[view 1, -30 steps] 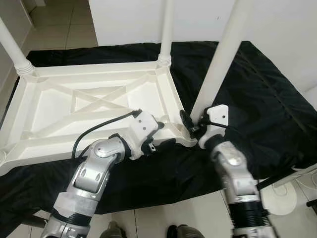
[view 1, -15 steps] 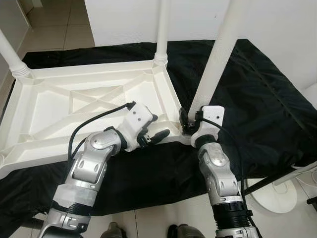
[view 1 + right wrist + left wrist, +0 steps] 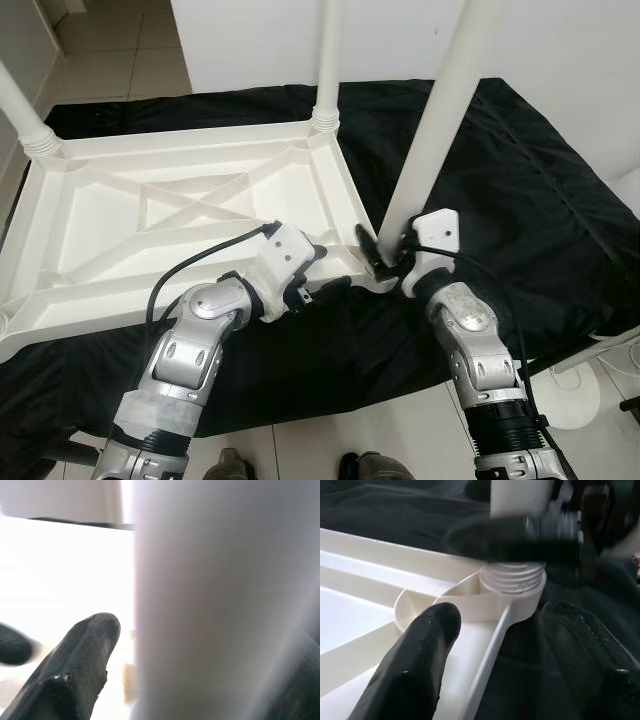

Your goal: Building children table

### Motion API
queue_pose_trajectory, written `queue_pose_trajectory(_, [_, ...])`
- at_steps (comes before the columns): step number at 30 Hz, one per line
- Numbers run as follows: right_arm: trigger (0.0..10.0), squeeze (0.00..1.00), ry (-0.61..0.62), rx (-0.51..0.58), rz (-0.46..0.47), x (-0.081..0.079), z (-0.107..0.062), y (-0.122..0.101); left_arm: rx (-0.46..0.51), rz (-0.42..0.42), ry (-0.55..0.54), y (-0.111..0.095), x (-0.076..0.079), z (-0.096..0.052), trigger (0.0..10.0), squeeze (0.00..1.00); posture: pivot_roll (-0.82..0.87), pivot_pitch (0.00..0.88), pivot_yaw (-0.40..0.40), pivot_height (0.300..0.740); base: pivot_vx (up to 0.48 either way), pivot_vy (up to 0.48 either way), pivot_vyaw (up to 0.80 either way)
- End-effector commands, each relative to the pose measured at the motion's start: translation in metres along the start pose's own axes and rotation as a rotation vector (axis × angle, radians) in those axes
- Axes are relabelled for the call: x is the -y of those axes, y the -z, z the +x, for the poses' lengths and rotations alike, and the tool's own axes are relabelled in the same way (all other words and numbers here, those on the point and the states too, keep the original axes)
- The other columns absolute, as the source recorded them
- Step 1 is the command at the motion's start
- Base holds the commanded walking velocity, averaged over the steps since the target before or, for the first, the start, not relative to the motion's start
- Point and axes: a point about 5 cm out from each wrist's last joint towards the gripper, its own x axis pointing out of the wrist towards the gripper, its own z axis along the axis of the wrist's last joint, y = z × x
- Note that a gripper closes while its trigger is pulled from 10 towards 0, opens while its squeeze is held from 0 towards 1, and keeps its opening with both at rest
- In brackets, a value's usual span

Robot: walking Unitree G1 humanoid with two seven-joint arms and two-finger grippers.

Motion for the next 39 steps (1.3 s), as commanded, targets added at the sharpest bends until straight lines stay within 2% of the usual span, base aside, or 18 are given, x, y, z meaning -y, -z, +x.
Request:
queue_pose_trajectory(1, [10.0, 0.0, -0.075, 0.003, 0.001, 0.001, 0.002, 0.0, 0.014, -0.028, -0.051, -0.001, 0.002, -0.001, 10.0, 0.0, -0.04, 0.064, 0.004, 0.74, 0.0, 0.0, 0.0])
queue_pose_trajectory(4, [10.0, 0.0, -0.113, 0.004, -0.003, 0.003, 0.002, -0.001, 0.024, -0.033, -0.018, -0.002, 0.006, -0.002, 10.0, 0.0, -0.04, 0.064, 0.004, 0.74, 0.0, 0.0, 0.0])
queue_pose_trajectory(7, [10.0, 0.0, -0.197, -0.021, -0.056, 0.011, 0.004, 0.002, 0.038, -0.016, 0.056, -0.005, 0.015, -0.005, 10.0, 0.0, -0.04, 0.062, 0.004, 0.74, 0.0, 0.0, 0.0])
queue_pose_trajectory(11, [10.0, 0.0, -0.23, -0.036, -0.073, 0.017, 0.004, 0.005, 0.045, -0.007, 0.077, -0.006, 0.019, -0.006, 10.0, 0.0, -0.03, 0.061, 0.004, 0.74, 0.0, 0.0, 0.0])
queue_pose_trajectory(12, [7.8, 0.0, -0.232, -0.041, -0.081, 0.019, 0.004, 0.006, 0.044, -0.005, 0.082, -0.006, 0.019, -0.007, 10.0, 0.0, -0.03, 0.059, 0.002, 0.74, 0.0, 0.0, 0.0])
queue_pose_trajectory(13, [0.0, 0.0, -0.234, -0.049, -0.08, 0.022, 0.003, 0.007, 0.045, 0.0, 0.081, -0.007, 0.019, -0.007, 10.0, 0.0, -0.03, 0.059, 0.002, 0.74, 0.0, 0.0, 0.0])
queue_pose_trajectory(20, [0.0, 0.0, -0.237, -0.064, -0.059, 0.024, -0.002, 0.011, 0.042, 0.004, 0.061, -0.008, 0.016, -0.01, 10.0, 0.0, -0.02, 0.06, -0.002, 0.74, 0.0, 0.0, 0.0])
queue_pose_trajectory(21, [3.5, 0.0, -0.223, -0.067, -0.059, 0.024, -0.003, 0.012, 0.041, 0.003, 0.059, -0.008, 0.016, -0.01, 10.0, 0.0, -0.03, 0.061, 0.001, 0.74, 0.0, 0.0, 0.0])
queue_pose_trajectory(22, [10.0, 0.0, -0.214, -0.068, -0.056, 0.023, -0.004, 0.013, 0.041, 0.003, 0.058, -0.008, 0.016, -0.01, 10.0, 0.0, -0.03, 0.061, 0.001, 0.74, 0.0, 0.0, 0.0])
queue_pose_trajectory(26, [10.0, 0.0, -0.196, -0.066, -0.059, 0.023, -0.005, 0.013, 0.039, 0.006, 0.06, -0.008, 0.016, -0.01, 10.0, 0.0, -0.04, 0.063, 0.01, 0.74, 0.0, 0.0, 0.0])
queue_pose_trajectory(31, [10.0, 0.0, -0.08, -0.067, -0.056, 0.024, -0.006, 0.013, 0.035, 0.013, 0.071, -0.009, 0.015, -0.008, 10.0, 0.0, -0.05, 0.063, 0.02, 0.74, 0.0, 0.0, 0.0])
queue_pose_trajectory(33, [10.0, 0.0, 0.016, -0.057, -0.042, 0.022, -0.007, 0.011, 0.037, 0.015, 0.075, -0.009, 0.014, -0.008, 10.0, 0.0, -0.05, 0.063, 0.02, 0.74, 0.0, 0.0, 0.0])
queue_pose_trajectory(37, [10.0, 0.0, 0.076, -0.025, -0.014, 0.015, -0.008, 0.007, 0.04, 0.018, 0.077, -0.01, 0.014, -0.006, 10.0, 0.0, -0.06, 0.06, 0.026, 0.74, 0.0, 0.0, 0.0])
queue_pose_trajectory(39, [10.0, 0.0, 0.222, -0.033, 0.028, 0.007, -0.008, 0.008, 0.044, 0.019, 0.079, -0.01, 0.013, -0.005, 10.0, 0.0, -0.07, 0.052, 0.025, 0.74, 0.0, 0.0, 0.0])
